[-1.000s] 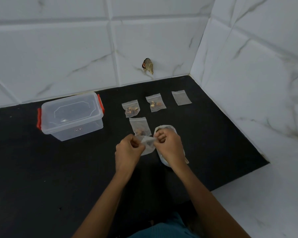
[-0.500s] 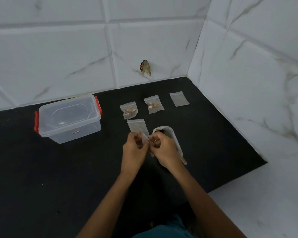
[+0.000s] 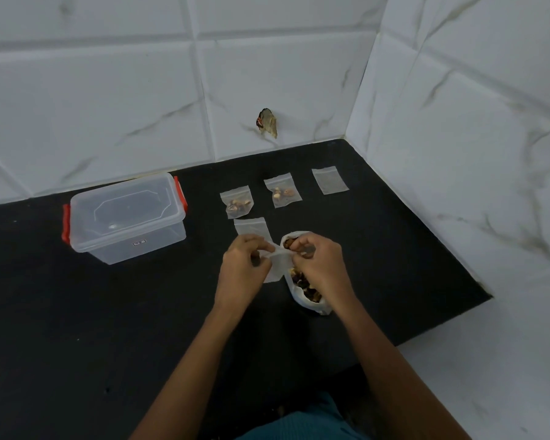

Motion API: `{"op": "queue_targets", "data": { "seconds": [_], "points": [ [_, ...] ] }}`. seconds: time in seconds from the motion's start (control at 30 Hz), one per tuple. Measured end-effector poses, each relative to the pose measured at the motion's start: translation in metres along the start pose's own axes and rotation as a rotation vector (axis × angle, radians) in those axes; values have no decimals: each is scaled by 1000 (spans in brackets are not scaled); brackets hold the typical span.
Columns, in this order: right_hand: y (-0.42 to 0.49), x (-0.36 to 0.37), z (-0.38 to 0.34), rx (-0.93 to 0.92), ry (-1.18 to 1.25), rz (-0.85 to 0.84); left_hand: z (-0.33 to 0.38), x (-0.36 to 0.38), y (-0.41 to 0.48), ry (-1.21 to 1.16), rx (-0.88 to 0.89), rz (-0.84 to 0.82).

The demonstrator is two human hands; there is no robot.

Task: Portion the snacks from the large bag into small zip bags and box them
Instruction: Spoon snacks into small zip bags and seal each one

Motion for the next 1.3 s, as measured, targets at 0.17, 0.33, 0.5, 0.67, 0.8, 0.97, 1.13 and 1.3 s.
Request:
{"op": "queue_targets", "data": {
  "seconds": [0.17, 0.33, 0.5, 0.67, 0.8, 0.97, 1.13, 1.3],
  "points": [
    [-1, -4, 1, 21, 66, -21, 4, 1, 1, -7, 113, -151],
    [-2, -3, -2, 8, 47, -44, -1, 19, -2, -17, 171, -300],
    [-4, -7, -5, 4, 111, -53, -11, 26, 3, -148, 178, -214],
    [-6, -10, -1, 87, 299, -101, -17, 25, 2, -299, 165, -209],
    [-8, -12, 1, 106, 334, -109, -16, 25, 1, -399, 150, -195],
    [-6, -12, -1, 37, 290, -104, -17, 31, 1, -386, 103, -274],
    [-6, -12, -1, -29, 170, -70, -16, 40, 5, -290, 153, -281],
    [-8, -14, 1, -41, 54, 30, -20, 39, 6, -322, 165, -194]
  ]
}}
Point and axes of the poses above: each hand's wrist, its own y-axis towards the middle knuckle, its own x-axis out of the palm, z = x × y, the point moved 4 cm from there along y, towards the middle knuckle, and after that the axes turned 14 degrees about -y, right-handed, at the moved point
